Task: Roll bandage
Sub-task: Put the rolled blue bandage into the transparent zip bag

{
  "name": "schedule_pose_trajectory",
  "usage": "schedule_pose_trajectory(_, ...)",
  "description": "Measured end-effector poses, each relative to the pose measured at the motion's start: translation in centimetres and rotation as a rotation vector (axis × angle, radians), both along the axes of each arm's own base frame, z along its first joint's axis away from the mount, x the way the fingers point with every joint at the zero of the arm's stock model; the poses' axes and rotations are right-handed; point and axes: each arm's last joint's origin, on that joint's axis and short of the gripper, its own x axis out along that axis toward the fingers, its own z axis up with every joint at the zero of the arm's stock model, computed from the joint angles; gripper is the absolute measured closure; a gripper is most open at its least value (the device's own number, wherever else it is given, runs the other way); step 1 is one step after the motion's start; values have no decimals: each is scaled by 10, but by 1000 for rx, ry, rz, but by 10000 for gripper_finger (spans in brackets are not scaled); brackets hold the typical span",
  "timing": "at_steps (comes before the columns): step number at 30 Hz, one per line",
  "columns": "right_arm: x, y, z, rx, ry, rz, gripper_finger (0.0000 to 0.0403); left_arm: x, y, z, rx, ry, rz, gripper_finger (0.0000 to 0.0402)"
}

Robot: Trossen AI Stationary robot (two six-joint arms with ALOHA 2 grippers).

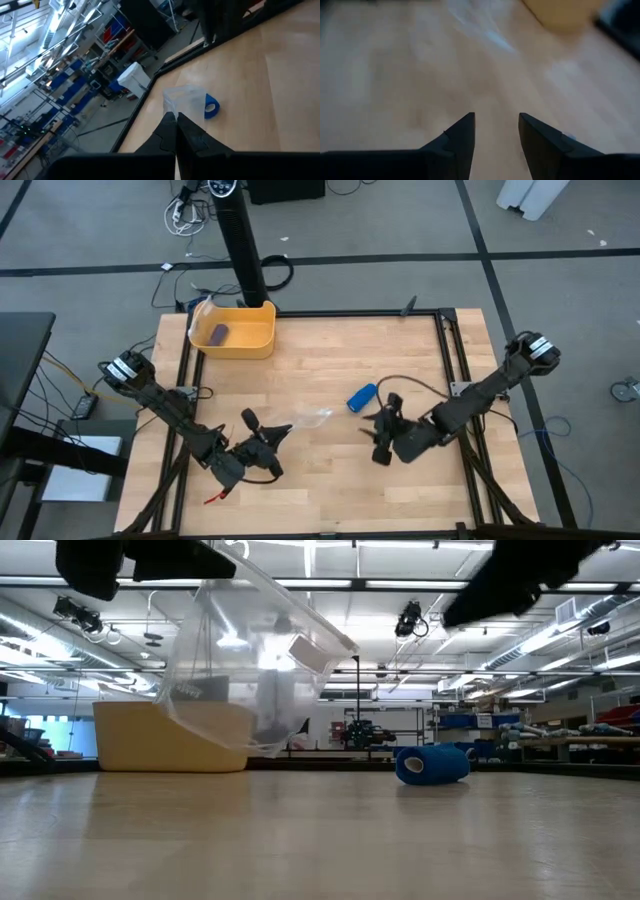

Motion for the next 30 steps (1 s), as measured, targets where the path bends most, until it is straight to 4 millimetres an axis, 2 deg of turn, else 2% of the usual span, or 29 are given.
schedule_pose_trajectory(4, -5, -22, -12, 69, 165, -73, 250, -1, 0, -2, 17, 15, 8, 402)
schedule_pose_trajectory(9, -5, -48, -26, 154, 248, -92, 250, -1, 1, -4, 22, 27, 15, 402)
schedule_pose_trajectory(13, -12, -74, -38, 171, 287, -161, 250, -2, 2, -6, 20, 33, 18, 402)
schedule_pose_trajectory(18, -23, -102, -50, 201, 254, -220, 247, -2, 2, -7, -2, 25, 22, 402)
schedule_pose_trajectory(24, -36, -138, -77, 320, 156, -212, 247, -2, 2, -7, -25, 18, 10, 402)
schedule_pose_trajectory(30, -50, -159, -99, 347, 33, -215, 243, -2, 2, -7, -29, 20, 1, 402)
